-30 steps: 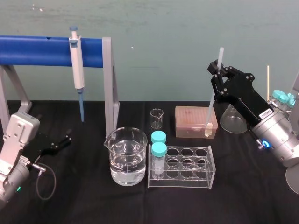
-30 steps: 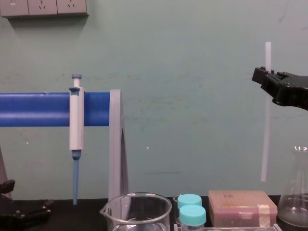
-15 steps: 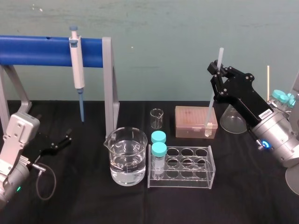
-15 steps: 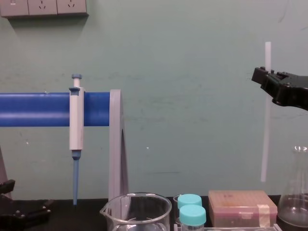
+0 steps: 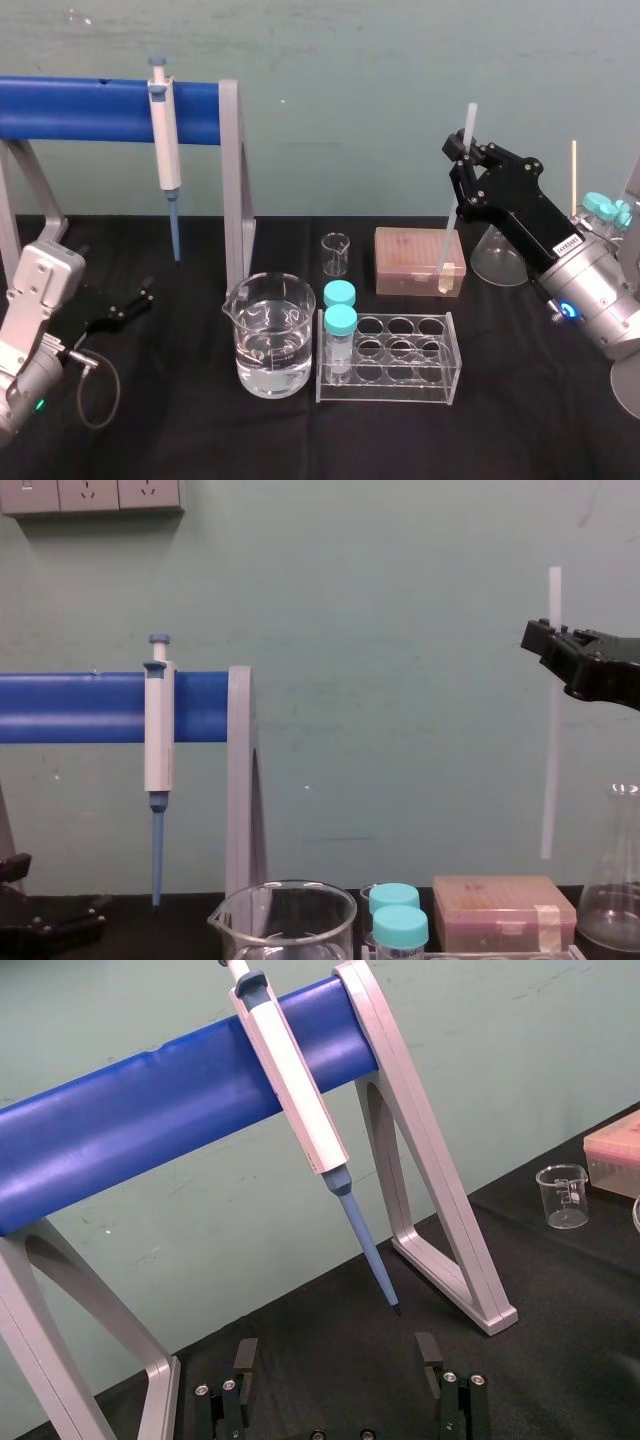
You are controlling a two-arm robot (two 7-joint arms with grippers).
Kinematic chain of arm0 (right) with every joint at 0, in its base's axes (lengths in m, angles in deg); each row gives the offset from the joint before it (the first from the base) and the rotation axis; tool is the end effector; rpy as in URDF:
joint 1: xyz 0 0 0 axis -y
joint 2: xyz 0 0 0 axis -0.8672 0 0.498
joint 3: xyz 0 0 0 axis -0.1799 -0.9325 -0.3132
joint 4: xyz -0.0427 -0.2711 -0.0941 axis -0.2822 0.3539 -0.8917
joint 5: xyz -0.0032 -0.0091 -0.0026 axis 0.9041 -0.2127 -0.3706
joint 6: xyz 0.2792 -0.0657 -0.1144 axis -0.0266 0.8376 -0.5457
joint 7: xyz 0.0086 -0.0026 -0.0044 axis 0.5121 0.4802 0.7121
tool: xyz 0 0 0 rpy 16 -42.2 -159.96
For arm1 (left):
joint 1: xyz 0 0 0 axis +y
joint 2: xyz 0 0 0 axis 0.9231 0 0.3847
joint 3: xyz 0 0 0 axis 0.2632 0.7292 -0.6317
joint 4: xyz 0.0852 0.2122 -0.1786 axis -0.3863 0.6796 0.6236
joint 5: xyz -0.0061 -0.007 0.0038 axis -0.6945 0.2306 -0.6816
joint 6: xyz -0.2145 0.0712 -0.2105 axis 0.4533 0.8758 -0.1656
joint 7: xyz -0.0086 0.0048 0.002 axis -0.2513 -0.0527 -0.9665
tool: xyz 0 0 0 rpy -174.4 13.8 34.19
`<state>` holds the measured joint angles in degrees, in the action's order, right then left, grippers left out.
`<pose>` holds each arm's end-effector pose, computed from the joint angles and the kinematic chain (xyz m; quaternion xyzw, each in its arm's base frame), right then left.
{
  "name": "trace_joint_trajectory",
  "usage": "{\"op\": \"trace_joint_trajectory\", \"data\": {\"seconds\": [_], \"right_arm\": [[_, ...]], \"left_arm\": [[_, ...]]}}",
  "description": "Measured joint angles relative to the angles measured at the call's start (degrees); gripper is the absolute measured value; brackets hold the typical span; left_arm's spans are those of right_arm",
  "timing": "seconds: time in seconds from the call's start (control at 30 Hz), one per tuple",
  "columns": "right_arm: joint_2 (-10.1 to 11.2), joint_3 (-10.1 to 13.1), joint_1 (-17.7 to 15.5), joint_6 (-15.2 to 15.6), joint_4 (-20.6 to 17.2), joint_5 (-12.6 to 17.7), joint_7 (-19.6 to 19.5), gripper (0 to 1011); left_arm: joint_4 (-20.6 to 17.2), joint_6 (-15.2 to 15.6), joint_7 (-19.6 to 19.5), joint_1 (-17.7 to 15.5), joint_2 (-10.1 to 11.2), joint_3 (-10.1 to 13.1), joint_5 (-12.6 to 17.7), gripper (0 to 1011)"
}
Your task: Pick up the stirring rod with one hand, then place it down.
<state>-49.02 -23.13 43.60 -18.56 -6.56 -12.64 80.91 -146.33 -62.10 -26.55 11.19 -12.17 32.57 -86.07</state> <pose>0.3868 -0.0437 -0.2284 0.1309 -0.1242 -0.4532 0.8730 0.3582 0.0825 -0.3024 0.1415 -0.1325 0.5798 0.7914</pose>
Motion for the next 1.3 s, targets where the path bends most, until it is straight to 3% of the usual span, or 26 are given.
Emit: {"op": "trace_joint_trajectory", "data": {"seconds": [0.4, 0.57, 0.7, 0.97, 1.3], "right_arm": [[0.12, -0.1, 0.04, 0.54, 0.44, 1.45, 1.24, 72], [0.51, -1.35, 0.26, 0.71, 1.58, 5.1, 5.55, 72], [1.01, -2.88, 0.74, -0.85, 3.36, 7.2, 9.46, 72], [1.13, -5.15, 1.61, -5.16, 7.94, 6.33, 11.42, 72], [0.48, -6.27, 2.31, -6.82, 10.81, 5.37, 11.47, 72]], "left_arm": [[0.0, 0.0, 0.0, 0.0, 0.0, 0.0, 0.0, 1000], [0.0, 0.0, 0.0, 0.0, 0.0, 0.0, 0.0, 1000], [0.0, 0.0, 0.0, 0.0, 0.0, 0.0, 0.0, 1000], [0.0, 0.0, 0.0, 0.0, 0.0, 0.0, 0.0, 1000], [0.0, 0.0, 0.0, 0.0, 0.0, 0.0, 0.0, 1000]]}}
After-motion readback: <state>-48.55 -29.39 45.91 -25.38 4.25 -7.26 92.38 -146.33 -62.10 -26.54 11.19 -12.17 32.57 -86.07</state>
